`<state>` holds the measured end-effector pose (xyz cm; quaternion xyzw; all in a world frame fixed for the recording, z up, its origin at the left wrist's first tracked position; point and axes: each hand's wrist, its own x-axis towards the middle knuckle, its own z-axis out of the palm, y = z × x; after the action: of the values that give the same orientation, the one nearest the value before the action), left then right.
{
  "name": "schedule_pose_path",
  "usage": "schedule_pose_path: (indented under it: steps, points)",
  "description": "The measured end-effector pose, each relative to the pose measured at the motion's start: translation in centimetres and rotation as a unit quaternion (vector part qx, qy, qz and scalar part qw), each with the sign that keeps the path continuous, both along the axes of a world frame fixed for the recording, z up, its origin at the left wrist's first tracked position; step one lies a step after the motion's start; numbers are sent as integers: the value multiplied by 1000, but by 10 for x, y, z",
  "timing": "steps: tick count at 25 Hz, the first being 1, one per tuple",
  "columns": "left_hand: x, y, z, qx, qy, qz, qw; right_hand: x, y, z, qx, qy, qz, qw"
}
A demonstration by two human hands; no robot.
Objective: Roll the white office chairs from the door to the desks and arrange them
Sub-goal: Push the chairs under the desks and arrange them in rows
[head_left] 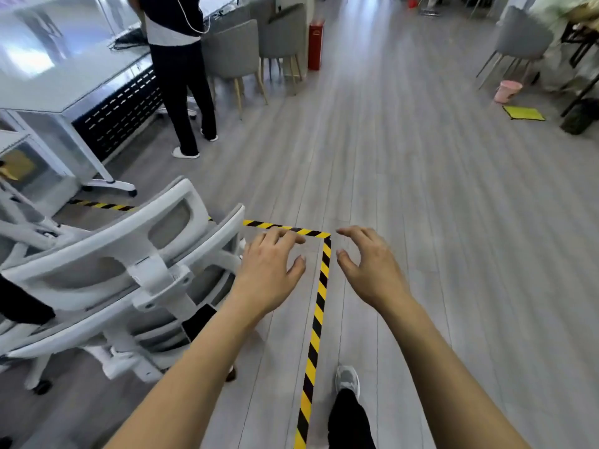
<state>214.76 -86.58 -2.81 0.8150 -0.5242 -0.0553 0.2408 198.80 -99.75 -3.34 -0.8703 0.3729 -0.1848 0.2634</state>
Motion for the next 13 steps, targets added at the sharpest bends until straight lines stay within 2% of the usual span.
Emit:
schedule_pose_path:
  steps: [6, 13]
  points:
    - [77, -140, 5, 8, 10, 122, 992, 115, -175, -3, 25, -5, 128, 991]
    - [195, -215, -1, -7, -2, 273, 962, 297, -285, -3, 18, -15, 274, 961]
